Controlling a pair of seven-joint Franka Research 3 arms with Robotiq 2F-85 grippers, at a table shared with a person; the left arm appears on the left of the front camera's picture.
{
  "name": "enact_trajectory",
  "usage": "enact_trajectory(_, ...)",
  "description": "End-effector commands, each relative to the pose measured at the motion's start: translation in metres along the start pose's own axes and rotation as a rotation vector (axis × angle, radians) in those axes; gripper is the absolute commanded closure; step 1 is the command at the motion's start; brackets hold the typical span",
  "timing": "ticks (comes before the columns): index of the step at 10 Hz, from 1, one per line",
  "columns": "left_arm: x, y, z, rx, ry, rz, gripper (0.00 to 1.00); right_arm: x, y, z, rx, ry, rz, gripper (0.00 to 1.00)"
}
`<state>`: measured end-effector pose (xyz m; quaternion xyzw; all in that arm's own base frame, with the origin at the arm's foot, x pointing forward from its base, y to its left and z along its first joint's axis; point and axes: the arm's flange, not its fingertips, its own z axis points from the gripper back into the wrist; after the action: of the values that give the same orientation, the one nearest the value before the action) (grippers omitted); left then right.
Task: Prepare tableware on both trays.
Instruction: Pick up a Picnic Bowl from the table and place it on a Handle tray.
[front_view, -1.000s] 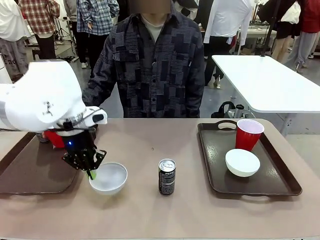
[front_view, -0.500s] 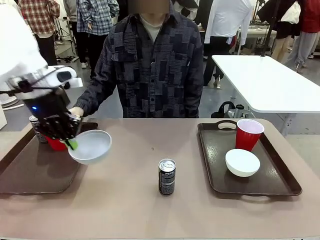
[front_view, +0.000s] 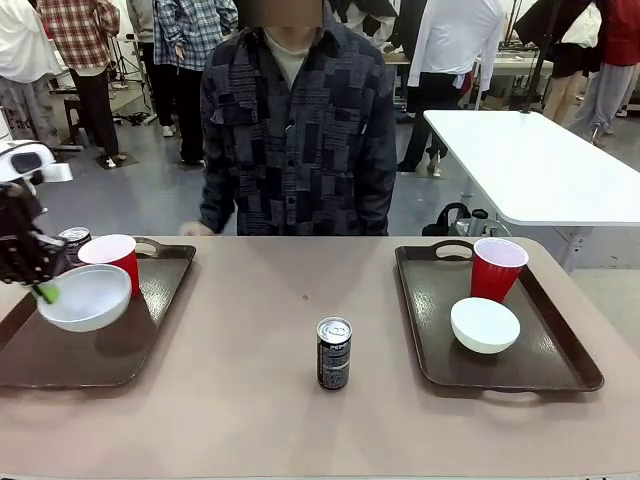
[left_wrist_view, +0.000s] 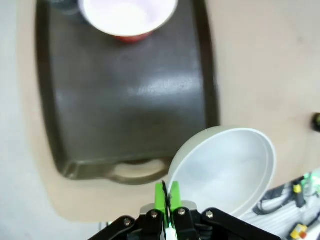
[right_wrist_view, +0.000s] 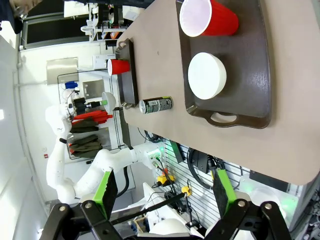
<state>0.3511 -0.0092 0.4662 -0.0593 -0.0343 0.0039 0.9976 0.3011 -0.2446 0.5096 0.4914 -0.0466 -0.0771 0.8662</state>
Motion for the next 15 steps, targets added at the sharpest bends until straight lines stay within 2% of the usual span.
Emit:
enact_trajectory(1, -0.001, 0.015, -0.001, 0.025, -0.003, 0.014, 1.00, -0.003, 0.001, 0.001, -0.008, 0.007, -0.011, 0.00)
enact_trajectory(2, -0.005, -0.004, -0.002, 0.056, 0.026, -0.012, 1.00, -0.003, 0.001, 0.001, -0.008, 0.007, -0.011, 0.00)
enact_trajectory(3, 0.000, 0.016, 0.001, 0.005, -0.002, 0.022, 1.00, -0.003, 0.001, 0.001, -0.008, 0.007, -0.011, 0.00)
enact_trajectory(6, 0.000, 0.016, 0.001, 0.005, -0.002, 0.022, 1.00, -0.003, 0.001, 0.001, -0.008, 0.007, -0.011, 0.00)
enact_trajectory(7, -0.001, 0.016, 0.000, 0.016, 0.004, 0.018, 0.96, -0.003, 0.001, 0.001, -0.008, 0.007, -0.011, 0.00)
enact_trajectory(10, 0.033, 0.039, -0.068, -0.044, 0.108, 0.150, 0.96, -0.003, 0.001, 0.001, -0.008, 0.007, -0.011, 0.00)
enact_trajectory(12, 0.037, 0.039, -0.099, 0.021, 0.129, 0.165, 0.96, -0.003, 0.001, 0.001, -0.008, 0.007, -0.011, 0.00)
enact_trajectory(15, 0.038, 0.040, -0.116, 0.036, 0.156, 0.162, 0.96, -0.003, 0.001, 0.001, -0.008, 0.007, -0.011, 0.00)
